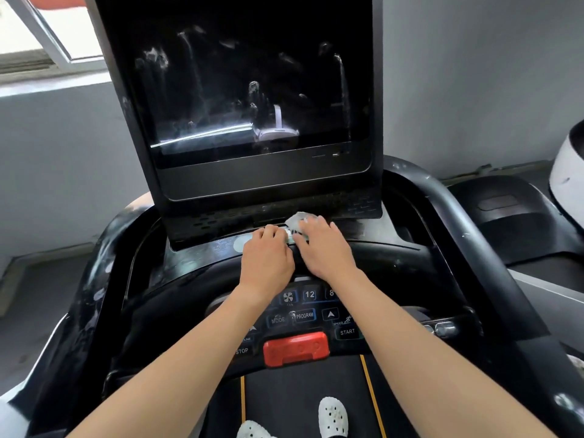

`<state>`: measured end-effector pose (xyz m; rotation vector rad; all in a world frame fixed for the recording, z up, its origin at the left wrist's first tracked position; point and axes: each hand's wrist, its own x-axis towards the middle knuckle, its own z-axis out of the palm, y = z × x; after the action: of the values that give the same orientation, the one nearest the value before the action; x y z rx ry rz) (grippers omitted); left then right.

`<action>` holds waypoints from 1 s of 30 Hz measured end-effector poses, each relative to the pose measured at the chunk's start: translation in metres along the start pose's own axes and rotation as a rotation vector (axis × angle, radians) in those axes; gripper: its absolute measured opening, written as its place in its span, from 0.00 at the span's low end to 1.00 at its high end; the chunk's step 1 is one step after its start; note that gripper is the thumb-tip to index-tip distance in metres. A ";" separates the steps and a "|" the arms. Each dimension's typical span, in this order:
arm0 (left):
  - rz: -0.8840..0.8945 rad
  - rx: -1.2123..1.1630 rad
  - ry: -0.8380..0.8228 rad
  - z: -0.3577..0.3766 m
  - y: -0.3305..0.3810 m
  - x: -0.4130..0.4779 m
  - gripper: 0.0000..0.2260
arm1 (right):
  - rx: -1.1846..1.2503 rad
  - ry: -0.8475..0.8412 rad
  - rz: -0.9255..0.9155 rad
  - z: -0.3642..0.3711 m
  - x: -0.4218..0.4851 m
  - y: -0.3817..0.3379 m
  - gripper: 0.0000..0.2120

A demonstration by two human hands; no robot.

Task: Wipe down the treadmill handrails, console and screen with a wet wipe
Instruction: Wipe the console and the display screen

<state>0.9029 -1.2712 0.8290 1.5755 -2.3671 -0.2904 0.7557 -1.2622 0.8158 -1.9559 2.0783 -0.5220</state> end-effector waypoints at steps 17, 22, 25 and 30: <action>0.106 -0.141 -0.066 0.017 0.037 0.016 0.15 | -0.035 0.027 0.040 -0.035 -0.041 0.064 0.18; 0.163 -0.090 -0.132 0.022 0.050 0.023 0.17 | 0.016 0.163 0.505 -0.036 -0.058 0.120 0.19; 0.164 -0.034 -0.122 0.026 0.053 0.024 0.16 | 0.088 0.195 0.619 -0.037 -0.057 0.129 0.18; 0.165 -0.052 -0.079 0.030 0.065 0.024 0.14 | 0.227 0.124 0.332 -0.034 -0.047 0.090 0.17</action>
<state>0.8272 -1.2681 0.8244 1.3590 -2.5096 -0.3815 0.6638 -1.2089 0.8059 -1.4506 2.2434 -0.7808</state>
